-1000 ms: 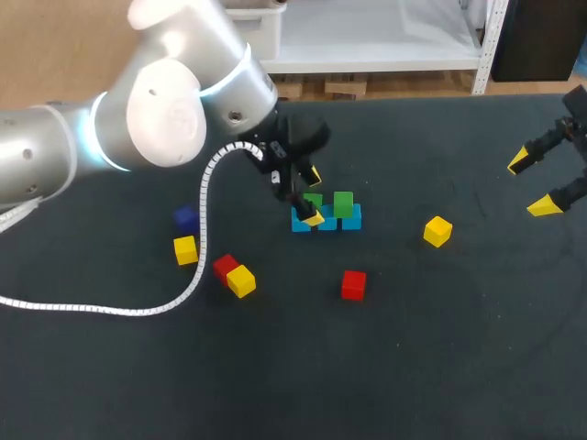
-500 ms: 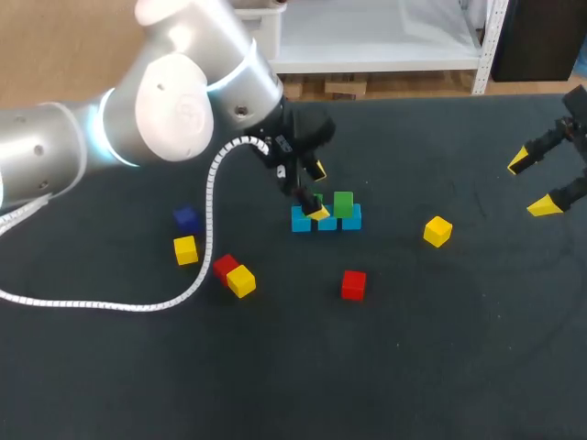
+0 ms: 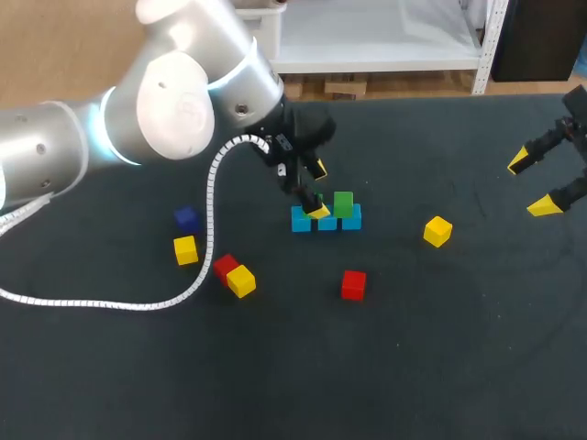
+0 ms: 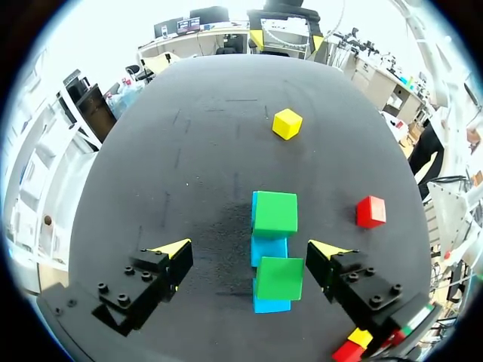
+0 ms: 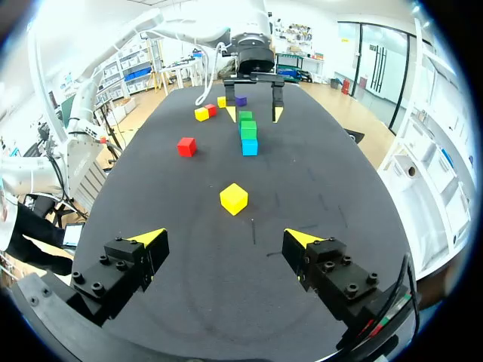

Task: Place the blue cubes, place green cubes on the blue cubes, place the yellow cubes on the green cubes, then place the red cubes on the yellow cubes, and place purple cube on the red cubes.

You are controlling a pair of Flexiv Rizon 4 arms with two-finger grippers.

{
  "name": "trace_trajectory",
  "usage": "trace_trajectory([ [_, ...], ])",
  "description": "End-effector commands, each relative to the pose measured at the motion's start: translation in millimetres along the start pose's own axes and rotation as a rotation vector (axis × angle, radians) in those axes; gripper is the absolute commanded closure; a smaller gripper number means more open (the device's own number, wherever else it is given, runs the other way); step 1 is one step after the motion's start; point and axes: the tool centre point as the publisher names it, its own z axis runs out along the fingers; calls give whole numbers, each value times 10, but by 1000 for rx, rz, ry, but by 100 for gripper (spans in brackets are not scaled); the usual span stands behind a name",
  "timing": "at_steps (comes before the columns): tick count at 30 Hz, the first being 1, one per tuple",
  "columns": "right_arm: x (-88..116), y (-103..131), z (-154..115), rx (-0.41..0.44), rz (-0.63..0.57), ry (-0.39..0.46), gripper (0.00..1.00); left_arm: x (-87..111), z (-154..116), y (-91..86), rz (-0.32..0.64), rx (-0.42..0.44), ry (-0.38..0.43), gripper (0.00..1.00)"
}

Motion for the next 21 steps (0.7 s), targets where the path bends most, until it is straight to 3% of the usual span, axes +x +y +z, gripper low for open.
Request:
trace_trajectory([
  [1, 5, -8, 3, -1, -1, -2, 0, -8, 7, 45, 4, 4, 0, 0],
  [21, 5, -8, 3, -1, -1, -2, 0, 0, 13, 115, 10, 0, 8, 0],
])
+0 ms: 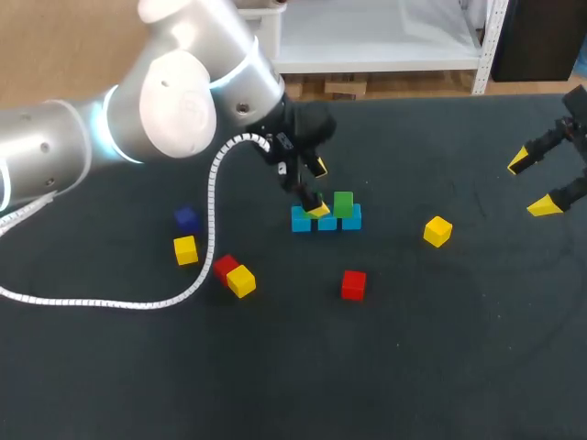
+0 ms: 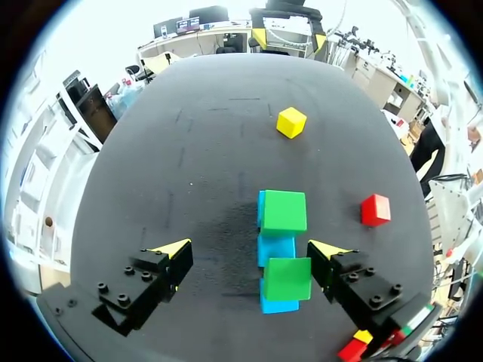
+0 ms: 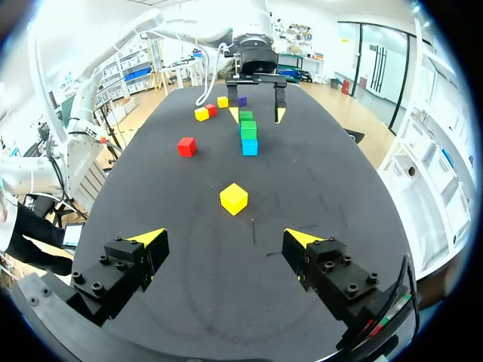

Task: Place the blue cubes, place green cubes on the blue cubes, place the yellow cubes on the green cubes, then place the red cubes on the yellow cubes, and place purple cube on the red cubes.

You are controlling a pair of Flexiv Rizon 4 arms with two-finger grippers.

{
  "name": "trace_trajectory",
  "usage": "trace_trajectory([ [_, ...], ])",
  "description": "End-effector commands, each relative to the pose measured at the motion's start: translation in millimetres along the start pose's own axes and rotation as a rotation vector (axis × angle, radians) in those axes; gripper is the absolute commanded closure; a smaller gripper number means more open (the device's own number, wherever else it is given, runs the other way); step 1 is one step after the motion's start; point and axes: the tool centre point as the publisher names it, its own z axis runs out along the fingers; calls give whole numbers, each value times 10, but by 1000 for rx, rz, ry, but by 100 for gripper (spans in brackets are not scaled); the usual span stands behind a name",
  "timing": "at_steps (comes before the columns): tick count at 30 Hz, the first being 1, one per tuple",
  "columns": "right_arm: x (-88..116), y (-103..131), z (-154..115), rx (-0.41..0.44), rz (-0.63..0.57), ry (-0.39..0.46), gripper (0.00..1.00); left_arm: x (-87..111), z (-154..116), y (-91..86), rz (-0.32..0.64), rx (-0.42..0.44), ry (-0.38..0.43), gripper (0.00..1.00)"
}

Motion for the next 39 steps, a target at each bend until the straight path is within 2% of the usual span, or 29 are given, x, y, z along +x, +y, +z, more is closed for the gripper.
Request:
trace_trajectory([
  [1, 5, -8, 3, -1, -1, -2, 0, -7, -9, 48, 1, 5, 1, 0],
  [12, 5, -8, 3, -1, -1, -2, 0, -61, -21, -44, 21, 24, -20, 0],
  [18, 5, -8, 3, -1, -1, -2, 0, -73, -169, -267, 56, 36, -45, 0],
  [22, 5, -8, 3, -1, -1, -2, 0, -14, -346, -454, 81, 45, -50, 0],
  [29, 5, -8, 3, -1, -1, -2, 0, 254, -758, -716, 112, 46, -39, 0],
  [39, 5, -8, 3, -1, -1, -2, 0, 837, -1249, -973, 74, 23, 0, 0],
])
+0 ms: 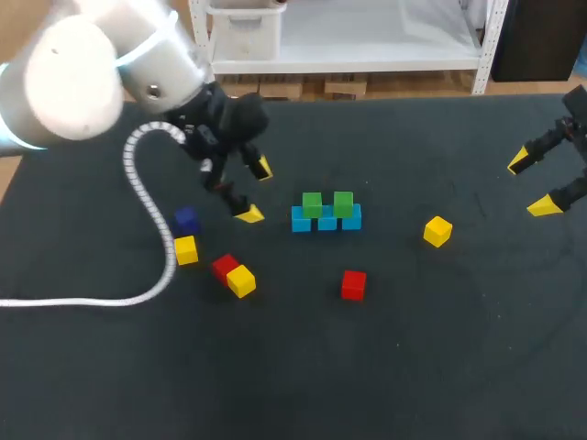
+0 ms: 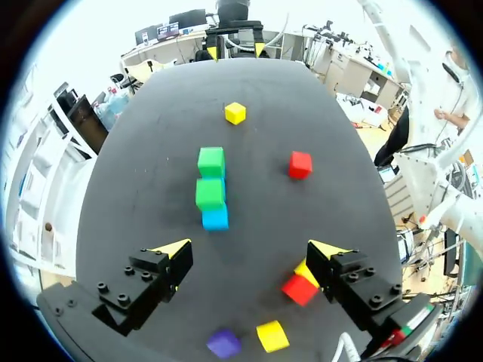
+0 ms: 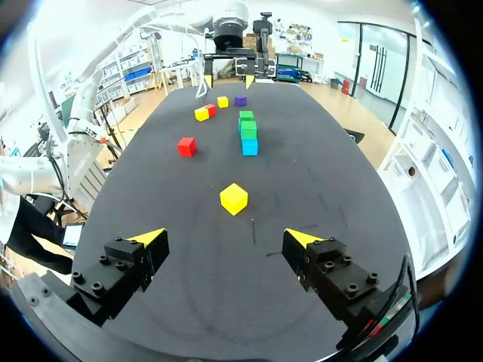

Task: Place the blue cubes, place green cubes on the blue cubes, place the yellow cubes on the green cubes, then place the red cubes on the yellow cubes, and place purple cube on the red cubes.

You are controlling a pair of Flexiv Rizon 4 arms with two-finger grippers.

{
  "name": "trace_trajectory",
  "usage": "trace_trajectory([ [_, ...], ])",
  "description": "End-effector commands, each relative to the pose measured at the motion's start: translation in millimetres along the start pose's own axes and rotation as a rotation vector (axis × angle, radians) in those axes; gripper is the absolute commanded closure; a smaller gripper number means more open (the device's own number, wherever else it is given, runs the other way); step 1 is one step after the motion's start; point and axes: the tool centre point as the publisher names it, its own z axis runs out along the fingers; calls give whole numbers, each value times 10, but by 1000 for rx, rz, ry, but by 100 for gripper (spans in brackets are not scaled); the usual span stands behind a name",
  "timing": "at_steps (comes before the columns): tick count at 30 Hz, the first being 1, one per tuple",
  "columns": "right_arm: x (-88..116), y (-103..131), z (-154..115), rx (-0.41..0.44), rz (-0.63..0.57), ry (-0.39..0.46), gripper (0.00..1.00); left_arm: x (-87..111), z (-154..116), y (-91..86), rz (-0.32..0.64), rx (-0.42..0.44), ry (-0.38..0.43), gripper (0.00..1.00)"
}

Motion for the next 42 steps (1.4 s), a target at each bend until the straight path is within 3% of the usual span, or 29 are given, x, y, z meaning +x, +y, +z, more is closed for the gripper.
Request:
trace_trajectory([
  [1, 5, -8, 3, -1, -1, -2, 0, 249, -281, -368, -2, -48, -14, 0],
  [6, 5, -8, 3, -1, -1, -2, 0, 451, -399, -525, 32, -49, -8, 0],
  [13, 5, -8, 3, -1, -1, -2, 0, 518, -437, -743, 283, 45, -1, 0],
  [20, 5, -8, 3, -1, -1, -2, 0, 439, -221, -977, 516, 194, 66, 0],
  [25, 5, -8, 3, -1, -1, -2, 0, 399, 16, -1038, 570, 267, 155, 0],
  [31, 5, -8, 3, -1, -1, -2, 0, 297, 299, -1023, 634, 288, 269, 0],
  [42, 5, -8, 3, -1, -1, -2, 0, 291, 568, -892, 601, 248, 323, 0],
])
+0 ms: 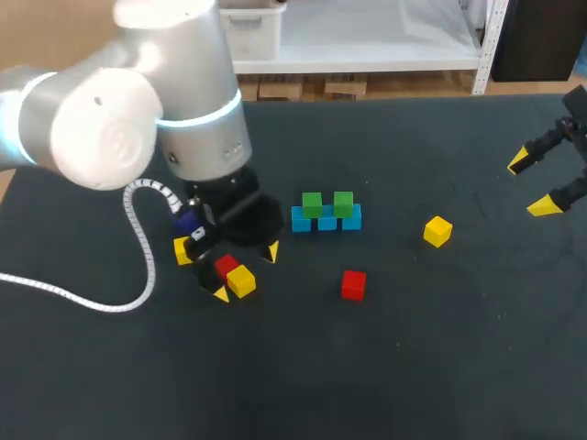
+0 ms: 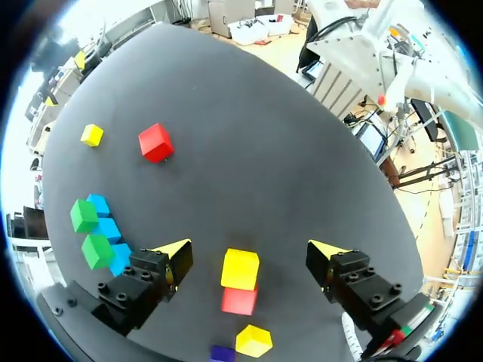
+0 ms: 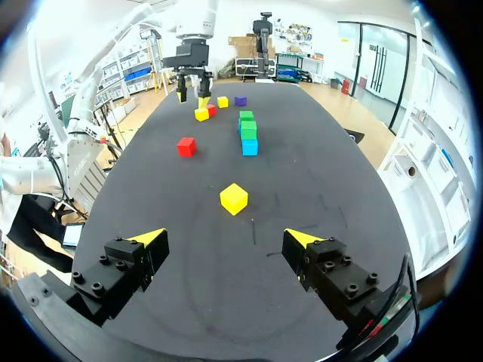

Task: Place the blue cubes, place green cubes on the blue cubes, place the yellow cubes on the green cubes, then place the red cubes on the yellow cubes, and place purple cube on the red cubes.

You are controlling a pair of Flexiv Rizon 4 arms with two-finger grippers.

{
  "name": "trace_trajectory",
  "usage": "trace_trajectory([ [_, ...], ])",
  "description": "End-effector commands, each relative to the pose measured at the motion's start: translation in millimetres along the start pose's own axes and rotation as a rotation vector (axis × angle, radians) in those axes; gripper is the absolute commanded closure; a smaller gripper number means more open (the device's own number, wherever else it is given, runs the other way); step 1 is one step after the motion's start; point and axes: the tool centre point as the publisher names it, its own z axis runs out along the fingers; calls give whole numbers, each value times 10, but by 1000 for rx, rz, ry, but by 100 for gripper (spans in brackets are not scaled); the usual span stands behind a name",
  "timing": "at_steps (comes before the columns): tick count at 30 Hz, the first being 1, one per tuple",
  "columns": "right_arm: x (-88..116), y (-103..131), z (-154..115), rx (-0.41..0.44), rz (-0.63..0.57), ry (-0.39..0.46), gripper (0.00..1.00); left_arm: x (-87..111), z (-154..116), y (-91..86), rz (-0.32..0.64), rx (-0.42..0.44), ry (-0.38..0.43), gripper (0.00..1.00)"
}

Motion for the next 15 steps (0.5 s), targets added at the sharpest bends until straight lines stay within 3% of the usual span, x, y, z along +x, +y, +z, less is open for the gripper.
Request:
trace_trajectory([
  [1, 5, -8, 3, -1, -1, -2, 0, 30, 87, 79, -5, 45, 3, 0],
  [15, 5, -8, 3, -1, -1, -2, 0, 198, 220, 20, -35, 54, 12, 0],
])
